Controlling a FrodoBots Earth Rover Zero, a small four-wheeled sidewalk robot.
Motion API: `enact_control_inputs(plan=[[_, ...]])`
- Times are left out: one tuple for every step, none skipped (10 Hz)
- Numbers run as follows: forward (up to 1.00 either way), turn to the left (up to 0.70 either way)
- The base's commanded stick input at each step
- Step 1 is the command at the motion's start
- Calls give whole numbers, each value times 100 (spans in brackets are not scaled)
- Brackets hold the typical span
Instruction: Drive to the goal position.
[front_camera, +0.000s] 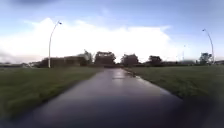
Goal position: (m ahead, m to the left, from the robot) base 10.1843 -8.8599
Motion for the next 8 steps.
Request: enact_control_inputs(plan=[[45, 0], [45, 0], [45, 0], [45, 0], [45, 0], [45, 0], [45, 0], [45, 0]])
